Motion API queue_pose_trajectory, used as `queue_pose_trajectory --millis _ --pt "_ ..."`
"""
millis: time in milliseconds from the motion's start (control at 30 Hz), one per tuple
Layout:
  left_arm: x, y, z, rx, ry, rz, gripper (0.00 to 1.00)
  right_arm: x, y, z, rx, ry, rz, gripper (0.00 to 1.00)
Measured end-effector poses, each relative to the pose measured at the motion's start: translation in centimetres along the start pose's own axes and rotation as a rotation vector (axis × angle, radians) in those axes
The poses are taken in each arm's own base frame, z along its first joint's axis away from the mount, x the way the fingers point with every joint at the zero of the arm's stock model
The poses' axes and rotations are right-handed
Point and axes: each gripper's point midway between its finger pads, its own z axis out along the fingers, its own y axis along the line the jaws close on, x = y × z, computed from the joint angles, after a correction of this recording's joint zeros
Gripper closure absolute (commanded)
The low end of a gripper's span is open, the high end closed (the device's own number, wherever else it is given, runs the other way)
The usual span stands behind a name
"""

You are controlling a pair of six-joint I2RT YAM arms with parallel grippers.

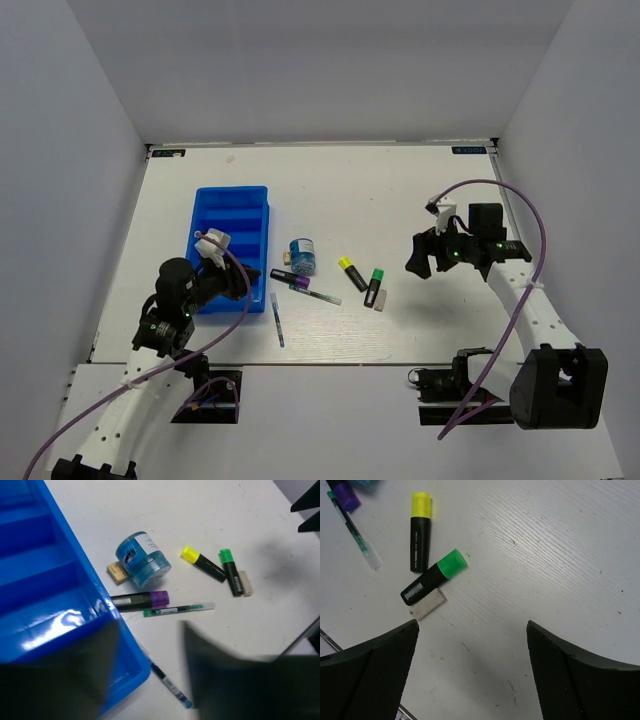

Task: Sort the stationery into containers
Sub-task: Pick up the stationery from the center of the board.

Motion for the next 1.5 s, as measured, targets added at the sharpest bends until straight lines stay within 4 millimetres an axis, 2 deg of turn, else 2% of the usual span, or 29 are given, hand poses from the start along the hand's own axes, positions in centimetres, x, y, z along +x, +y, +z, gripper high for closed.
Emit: queue_pose_trajectory --millis 33,67,100,167,200,233,267,300,367,500,567,667,800,967,1067,1167,1300,1500 --pt "0.2 -0.1 0.1 0.006 0.009 0.002 0.86 0.1 0.3 -0.1 -0.018 0.001 -0.025 0.14" --pt "0.5 -0.1 0.3 0.009 0.026 0.002 1.0 0.1 0.5 -0.2 -0.031 0.0 -0.043 0.41" --pt "0.8 -0.1 0.6 0.014 0.049 0.002 1.0 0.1 0.7 -0.3 -0.039 -0.008 -0.073 0.99" --pt "1.6 -0.3 1.1 0.021 0.11 -0.005 1.0 0.0 1.4 -0.4 -0.076 -0.025 -0.116 1.0" --pt "1.9 -0.5 1.3 0.026 0.148 -0.01 0.92 0.1 1.8 -0.4 -0.101 -0.032 -0.137 1.0" --pt "1.9 -0.7 1.6 0.032 0.179 -0.005 0.71 0.1 2.2 -0.3 -0.122 -0.042 -0.155 0.6" --pt "2.2 -0.7 1.7 0.027 0.217 -0.004 0.17 0.4 2.7 -0.2 -0.154 -0.049 -0.167 0.26" --pt "1.9 -1.3 2.1 0.043 0.249 0.014 0.05 0.7 3.2 0.0 -0.186 -0.054 -0.192 0.1" --pt "1.1 -1.9 2.9 0.045 0.303 0.047 0.0 1.2 4.3 0.6 -0.268 -0.089 -0.289 0.09" --pt "0.0 -2.2 3.6 0.02 0.324 0.125 0.0 1.0 6.3 2.5 -0.441 -0.143 -0.441 0.09" --pt "0.4 -0.9 3.0 -0.04 0.305 0.142 0.0 -0.7 6.4 4.4 -0.493 -0.137 -0.507 0.09" --pt "1.3 1.1 1.6 -0.138 0.269 0.16 0.0 -4.5 6.7 7.8 -0.522 -0.147 -0.653 0.09" --pt "0.9 2.4 0.4 -0.216 0.213 0.186 0.0 -8.6 8.1 12.0 -0.528 -0.164 -0.836 0.09" --pt "0.3 3.3 0.2 -0.263 0.196 0.212 0.0 -9.0 10.1 16.5 -0.577 -0.09 -0.929 0.09" --pt "0.6 3.6 0.3 -0.277 0.21 0.221 0.0 -9.9 11.1 18.4 -0.61 -0.048 -0.951 0.09" --pt "0.8 3.8 0.3 -0.285 0.221 0.226 0.0 -11.0 12.1 18.8 -0.628 -0.036 -0.972 0.09" --pt "0.6 4.1 0.1 -0.301 0.217 0.232 0.0 -11.7 13.1 18.3 -0.65 -0.038 -1.01 0.09" --pt "-0.1 4.2 -0.3 -0.318 0.182 0.237 0.0 -8.6 14.9 17.3 -0.752 0.035 -1.027 0.09"
